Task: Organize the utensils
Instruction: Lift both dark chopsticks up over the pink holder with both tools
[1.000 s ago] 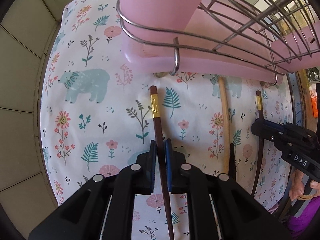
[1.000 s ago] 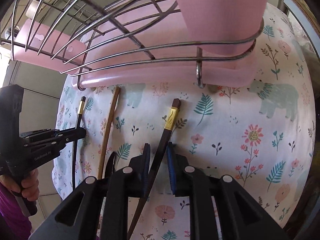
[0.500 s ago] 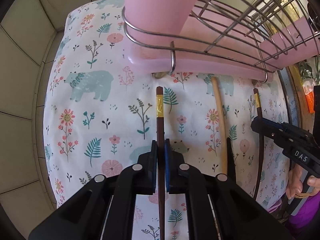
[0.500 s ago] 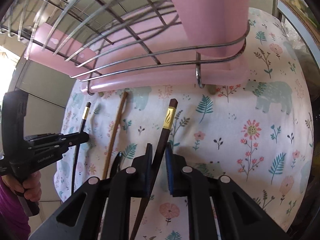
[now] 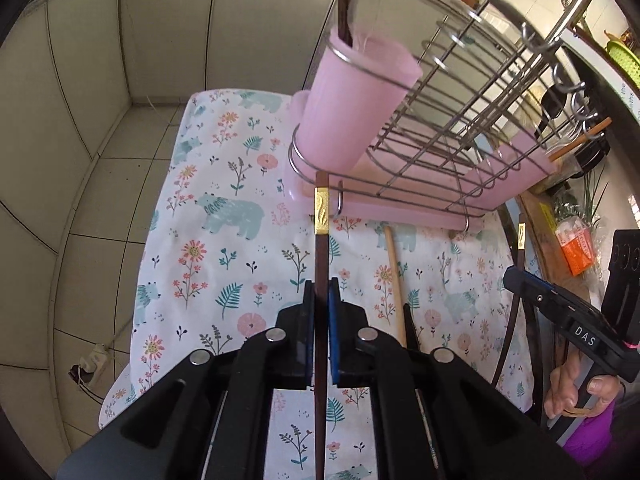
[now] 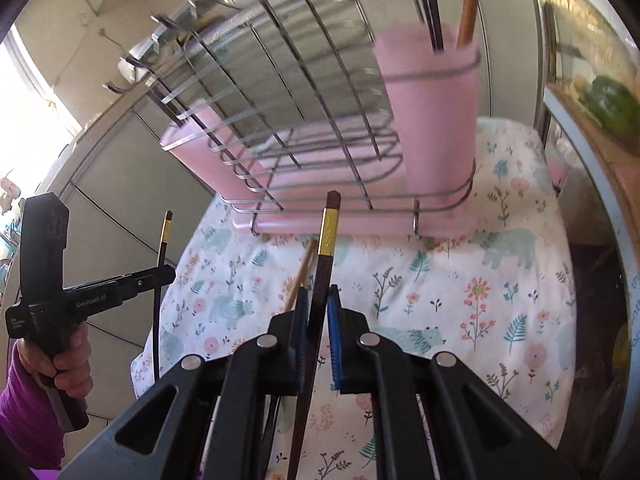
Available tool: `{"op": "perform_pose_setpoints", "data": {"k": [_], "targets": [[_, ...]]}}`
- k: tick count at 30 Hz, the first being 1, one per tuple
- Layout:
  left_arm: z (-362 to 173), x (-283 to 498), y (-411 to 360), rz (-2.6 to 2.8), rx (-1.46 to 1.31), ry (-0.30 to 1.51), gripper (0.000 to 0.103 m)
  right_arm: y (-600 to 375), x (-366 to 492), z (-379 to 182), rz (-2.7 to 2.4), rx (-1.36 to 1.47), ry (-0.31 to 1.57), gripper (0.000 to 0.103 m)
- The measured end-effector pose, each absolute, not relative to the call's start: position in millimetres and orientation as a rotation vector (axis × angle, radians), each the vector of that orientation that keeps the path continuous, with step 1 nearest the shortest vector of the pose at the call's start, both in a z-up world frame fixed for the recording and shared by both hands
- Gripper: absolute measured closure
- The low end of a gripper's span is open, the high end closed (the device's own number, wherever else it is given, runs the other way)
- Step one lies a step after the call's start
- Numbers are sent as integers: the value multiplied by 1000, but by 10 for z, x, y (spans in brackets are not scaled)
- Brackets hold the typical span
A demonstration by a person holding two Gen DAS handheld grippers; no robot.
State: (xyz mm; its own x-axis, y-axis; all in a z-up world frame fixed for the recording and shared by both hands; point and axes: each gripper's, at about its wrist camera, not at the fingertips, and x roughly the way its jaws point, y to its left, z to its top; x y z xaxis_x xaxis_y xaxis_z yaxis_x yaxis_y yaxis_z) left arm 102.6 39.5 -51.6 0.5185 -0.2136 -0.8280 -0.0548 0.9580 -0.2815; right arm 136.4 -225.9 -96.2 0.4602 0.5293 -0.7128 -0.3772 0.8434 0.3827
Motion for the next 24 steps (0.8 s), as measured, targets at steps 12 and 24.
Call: {"op": "perform_pose_setpoints", "data": {"k": [12, 24], "targets": [[18, 841, 485, -137, -333, 824, 98, -2332, 1229, -453, 552, 169, 756, 97], [422, 823, 449, -169, -344, 694, 98, -2459, 1189, 112, 538, 187, 597, 97]]}}
